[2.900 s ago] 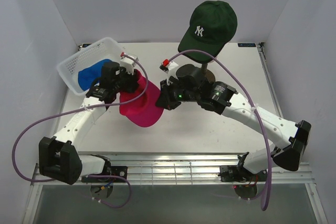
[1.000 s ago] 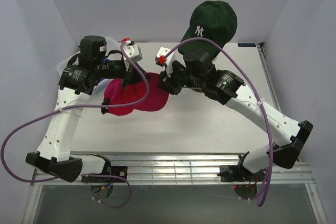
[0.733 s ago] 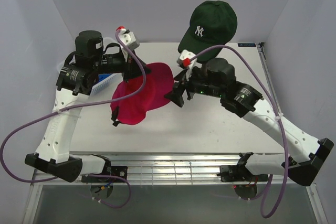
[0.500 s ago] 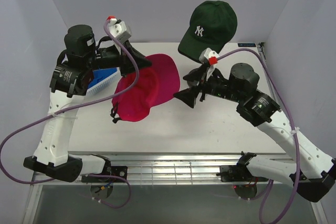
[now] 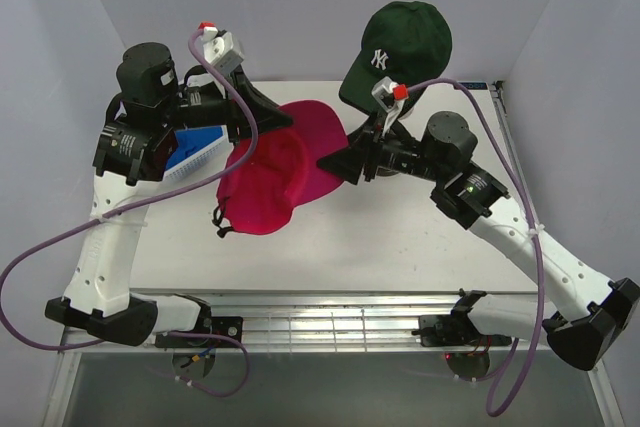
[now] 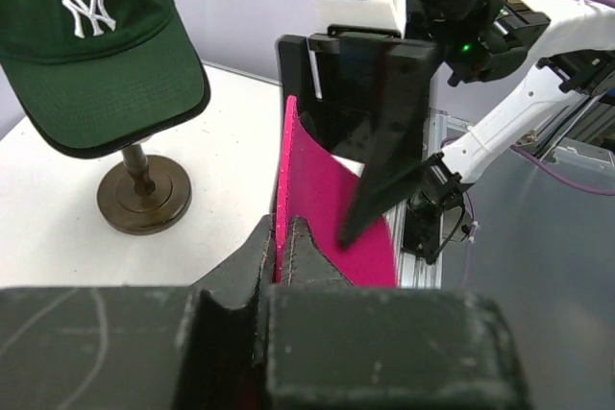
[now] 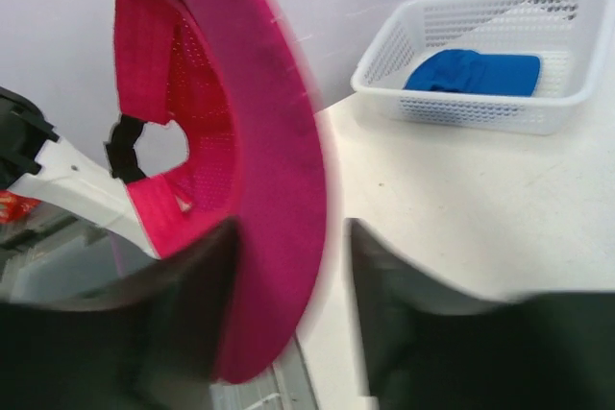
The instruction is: Stack the hats
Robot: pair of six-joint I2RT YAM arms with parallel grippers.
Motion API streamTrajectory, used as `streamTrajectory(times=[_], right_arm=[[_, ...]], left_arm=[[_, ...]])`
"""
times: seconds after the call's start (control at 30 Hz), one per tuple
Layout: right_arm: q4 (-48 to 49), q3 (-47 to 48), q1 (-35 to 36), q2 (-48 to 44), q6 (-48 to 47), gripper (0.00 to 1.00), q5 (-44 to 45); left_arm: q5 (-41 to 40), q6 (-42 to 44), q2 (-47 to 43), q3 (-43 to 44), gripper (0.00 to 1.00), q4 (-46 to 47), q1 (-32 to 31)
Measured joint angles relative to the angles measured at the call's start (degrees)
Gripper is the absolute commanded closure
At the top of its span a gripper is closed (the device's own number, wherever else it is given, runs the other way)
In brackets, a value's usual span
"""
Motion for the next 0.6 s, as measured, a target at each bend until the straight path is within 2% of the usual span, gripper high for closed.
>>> streamTrajectory(times=[0.07,0.1,0.13,0.27,0.3,0.37,0.4,0.43,0.6], right_arm=[[0.63,0.13,0.0,0.9,1.25,0.71,-0.48],[0.83,0.13,0.02,1.03,1.73,0.85,-0.57],[0.92,0.13,0.02,0.98,2.34,0.91,-0.57],[0.55,0.42,-0.15,0.13,4.13,0.92,0.04],[-0.28,0.96,-0.15,0.07,4.0,0.92,0.33],[-4.7,4.15,-0.13,0.7,3.13,0.92,1.11],[-7.02,6.27,-0.15,1.36,2.1,0.92,1.99],[-9.55,9.38,-0.33,2.49,0.7,0.92,3.15],[-25.07,35.56,-0.63,14.1,-7.72,0.92,10.27]], left_arm=[[-0.02,-0.04,0.0,0.0,1.0,0.17,0.0],[-0.04,-0.02,0.02,0.0,1.0,0.17,0.0],[-0.04,0.04,0.0,0.0,1.0,0.33,0.02],[-0.22,0.9,-0.17,-0.09,1.0,1.68,-0.09],[-0.44,1.29,-0.31,-0.2,0.92,1.92,-0.15],[-1.73,2.03,-0.52,-0.31,0.49,2.16,-0.26],[-2.91,2.54,-0.66,-0.28,0.33,1.84,-0.28],[-4.57,3.06,-0.87,-0.28,0.03,1.01,-0.26],[-18.93,3.21,-0.02,3.82,0.02,-3.39,-0.22]])
